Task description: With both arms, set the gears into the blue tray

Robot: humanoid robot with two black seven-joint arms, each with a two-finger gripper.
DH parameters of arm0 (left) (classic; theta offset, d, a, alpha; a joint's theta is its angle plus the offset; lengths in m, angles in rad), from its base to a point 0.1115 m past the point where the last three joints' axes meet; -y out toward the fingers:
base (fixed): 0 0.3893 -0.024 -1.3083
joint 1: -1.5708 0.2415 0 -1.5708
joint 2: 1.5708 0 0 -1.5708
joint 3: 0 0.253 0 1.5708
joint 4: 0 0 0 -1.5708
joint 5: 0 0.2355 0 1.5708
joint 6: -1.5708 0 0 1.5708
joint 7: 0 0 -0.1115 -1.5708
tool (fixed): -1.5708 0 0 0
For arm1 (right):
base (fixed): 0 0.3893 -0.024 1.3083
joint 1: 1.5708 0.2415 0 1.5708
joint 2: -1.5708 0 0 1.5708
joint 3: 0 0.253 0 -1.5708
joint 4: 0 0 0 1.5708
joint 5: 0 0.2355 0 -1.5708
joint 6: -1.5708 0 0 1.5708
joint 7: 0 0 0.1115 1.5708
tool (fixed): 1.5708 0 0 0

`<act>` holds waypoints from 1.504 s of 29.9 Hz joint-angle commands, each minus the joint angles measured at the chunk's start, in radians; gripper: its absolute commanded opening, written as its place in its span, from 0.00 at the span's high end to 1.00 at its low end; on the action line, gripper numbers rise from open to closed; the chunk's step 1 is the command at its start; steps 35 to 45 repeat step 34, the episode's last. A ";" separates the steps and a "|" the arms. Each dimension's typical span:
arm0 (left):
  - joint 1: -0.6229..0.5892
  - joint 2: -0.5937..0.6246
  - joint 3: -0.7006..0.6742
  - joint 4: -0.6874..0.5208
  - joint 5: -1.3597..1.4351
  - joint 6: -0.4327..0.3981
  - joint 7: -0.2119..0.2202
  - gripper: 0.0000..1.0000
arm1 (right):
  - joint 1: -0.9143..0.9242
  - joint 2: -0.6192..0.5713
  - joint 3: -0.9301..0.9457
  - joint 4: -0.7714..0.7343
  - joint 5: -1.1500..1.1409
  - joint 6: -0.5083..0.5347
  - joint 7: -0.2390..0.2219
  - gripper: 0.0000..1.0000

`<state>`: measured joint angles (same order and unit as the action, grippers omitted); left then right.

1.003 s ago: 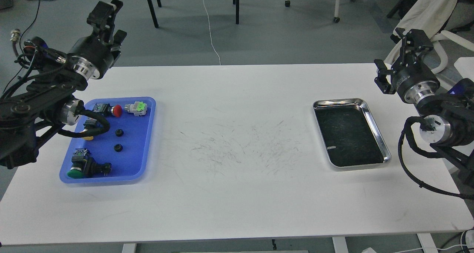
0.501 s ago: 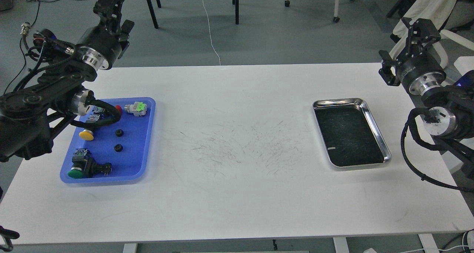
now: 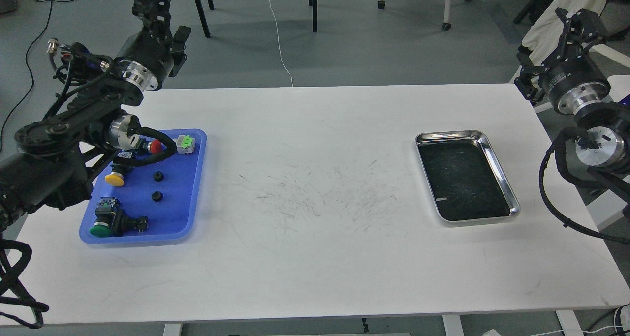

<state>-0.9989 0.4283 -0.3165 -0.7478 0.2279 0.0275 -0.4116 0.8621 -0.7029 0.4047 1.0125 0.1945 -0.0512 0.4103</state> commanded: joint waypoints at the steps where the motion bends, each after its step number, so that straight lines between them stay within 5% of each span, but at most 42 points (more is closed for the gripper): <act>1: 0.000 -0.013 -0.001 0.015 -0.002 -0.017 0.111 0.01 | 0.002 0.000 -0.012 0.003 0.003 0.001 -0.001 0.02; 9: 0.002 -0.026 -0.026 0.054 -0.022 -0.026 0.134 0.01 | 0.028 0.008 -0.018 -0.003 0.109 -0.001 -0.090 0.02; 14: -0.004 -0.033 -0.033 0.065 -0.036 -0.034 0.175 0.01 | 0.028 0.011 -0.014 -0.003 0.132 0.005 -0.094 0.01; 45: 0.037 -0.042 -0.085 0.073 -0.041 -0.003 0.162 0.01 | 0.023 0.029 0.002 -0.006 0.121 0.007 -0.084 0.01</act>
